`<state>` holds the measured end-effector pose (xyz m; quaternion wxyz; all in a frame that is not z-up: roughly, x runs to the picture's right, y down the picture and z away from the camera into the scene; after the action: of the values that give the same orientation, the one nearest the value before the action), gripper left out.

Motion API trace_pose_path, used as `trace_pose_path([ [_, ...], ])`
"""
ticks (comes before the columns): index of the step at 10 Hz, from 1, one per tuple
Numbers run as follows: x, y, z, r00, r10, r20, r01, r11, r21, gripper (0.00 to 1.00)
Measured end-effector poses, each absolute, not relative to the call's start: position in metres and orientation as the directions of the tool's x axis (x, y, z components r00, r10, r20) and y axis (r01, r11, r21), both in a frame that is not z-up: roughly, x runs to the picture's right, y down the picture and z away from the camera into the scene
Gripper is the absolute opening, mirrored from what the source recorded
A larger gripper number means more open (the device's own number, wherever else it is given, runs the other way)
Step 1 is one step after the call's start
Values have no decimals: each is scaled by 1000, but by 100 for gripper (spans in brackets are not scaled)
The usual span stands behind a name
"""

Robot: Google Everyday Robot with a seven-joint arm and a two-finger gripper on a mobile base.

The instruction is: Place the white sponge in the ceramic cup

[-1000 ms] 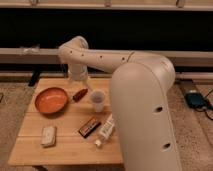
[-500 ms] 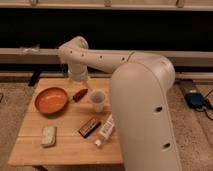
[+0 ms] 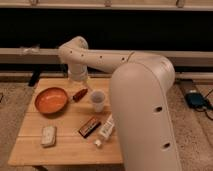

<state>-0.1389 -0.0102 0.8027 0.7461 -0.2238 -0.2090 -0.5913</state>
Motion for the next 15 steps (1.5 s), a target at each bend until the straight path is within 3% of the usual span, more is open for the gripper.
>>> trace_pose_path([
  [11,-139,-10,803,213,-789,576,976,201,-87,80],
  [15,-163,15,791,149,-809,569,987,155,-38,80],
])
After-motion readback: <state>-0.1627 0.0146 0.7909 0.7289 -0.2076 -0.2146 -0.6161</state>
